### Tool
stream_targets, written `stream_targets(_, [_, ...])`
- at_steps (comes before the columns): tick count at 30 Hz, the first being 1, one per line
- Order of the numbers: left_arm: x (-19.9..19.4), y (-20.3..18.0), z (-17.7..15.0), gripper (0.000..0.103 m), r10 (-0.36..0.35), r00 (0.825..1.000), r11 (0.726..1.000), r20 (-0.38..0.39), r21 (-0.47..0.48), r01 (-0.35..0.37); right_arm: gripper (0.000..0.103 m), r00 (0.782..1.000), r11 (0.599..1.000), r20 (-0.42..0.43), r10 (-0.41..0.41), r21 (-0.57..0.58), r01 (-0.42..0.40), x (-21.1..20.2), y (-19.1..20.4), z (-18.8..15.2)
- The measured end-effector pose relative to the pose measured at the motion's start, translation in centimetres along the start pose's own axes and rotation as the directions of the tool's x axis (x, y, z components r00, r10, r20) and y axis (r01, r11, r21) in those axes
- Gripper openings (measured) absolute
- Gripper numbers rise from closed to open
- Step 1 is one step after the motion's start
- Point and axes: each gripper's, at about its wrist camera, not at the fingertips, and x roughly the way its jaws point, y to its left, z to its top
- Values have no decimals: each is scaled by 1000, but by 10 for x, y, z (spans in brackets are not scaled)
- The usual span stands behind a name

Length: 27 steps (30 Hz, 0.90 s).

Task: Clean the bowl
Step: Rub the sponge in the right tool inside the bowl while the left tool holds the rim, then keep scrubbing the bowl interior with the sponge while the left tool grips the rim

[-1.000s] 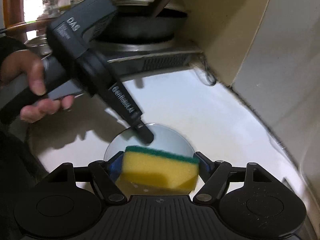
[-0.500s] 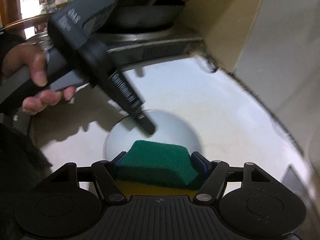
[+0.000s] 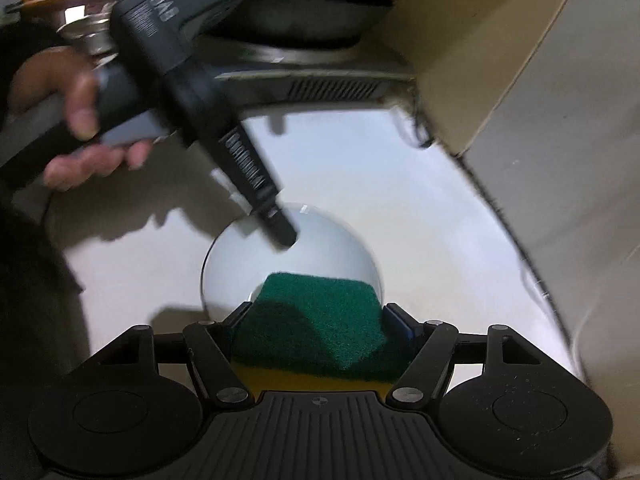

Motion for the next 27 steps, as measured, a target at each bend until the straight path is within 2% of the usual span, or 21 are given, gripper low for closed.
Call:
stream_targets(3, [-1, 0, 0, 10, 0, 1000, 1000, 4, -3, 0, 70, 1000, 999, 17, 18, 29, -18, 14, 5, 1])
stream_targets(6, [-1, 1, 1, 10, 10, 1000, 1000, 16, -9, -10, 70, 998, 996, 14, 68, 51, -69, 22, 8, -1])
stream_targets(8, [-2, 4, 3, 12, 4, 1000, 1000, 16, -19, -4, 70, 991, 990, -21, 133, 47, -132, 19, 3, -7])
stream_targets(11, [0, 3, 3, 13, 1, 1000, 1000, 13, -15, -1, 70, 993, 995, -67, 92, -18, -93, 8, 2, -10])
stream_targets(15, [3, -1, 2, 11, -5, 1000, 1000, -2, 2, 5, 70, 999, 1000, -40, 1, -18, -2, 11, 4, -6])
stream_targets(18, [3, -4, 1, 11, -2, 1000, 1000, -3, 11, 2, 70, 999, 999, -15, 36, 34, -35, 25, 5, -3])
stream_targets(21, [2, -2, 2, 10, 10, 1000, 1000, 8, 7, -10, 70, 996, 996, -20, 84, 25, -83, 27, 4, -1])
stream_targets(23, [1, 2, 5, 13, 10, 1000, 1000, 12, -3, -10, 70, 990, 991, -53, 130, -4, -131, 22, -1, -1])
stream_targets(27, [2, 1, 4, 12, 7, 1000, 1000, 8, 6, -7, 70, 993, 996, -104, 62, -64, -69, 12, -9, -3])
